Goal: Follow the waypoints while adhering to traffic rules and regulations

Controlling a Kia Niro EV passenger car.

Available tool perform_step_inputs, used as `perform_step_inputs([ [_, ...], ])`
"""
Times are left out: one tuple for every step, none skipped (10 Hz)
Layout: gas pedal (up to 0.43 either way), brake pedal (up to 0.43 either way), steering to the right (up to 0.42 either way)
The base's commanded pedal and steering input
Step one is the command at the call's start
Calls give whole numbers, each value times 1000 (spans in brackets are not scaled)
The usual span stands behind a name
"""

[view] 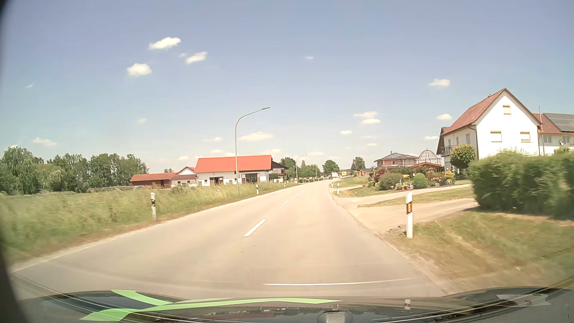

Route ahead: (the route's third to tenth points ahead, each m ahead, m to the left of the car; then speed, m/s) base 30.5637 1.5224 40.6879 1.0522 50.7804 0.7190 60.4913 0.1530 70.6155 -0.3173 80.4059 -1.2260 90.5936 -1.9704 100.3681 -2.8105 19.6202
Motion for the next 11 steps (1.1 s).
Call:
perform_step_inputs([
  [150,0,2],
  [157,0,2],
  [157,0,2],
  [157,0,2],
  [150,0,2],
  [150,0,2],
  [138,0,2],
  [138,0,2],
  [138,0,2],
  [150,0,2],
  [150,0,2],
])
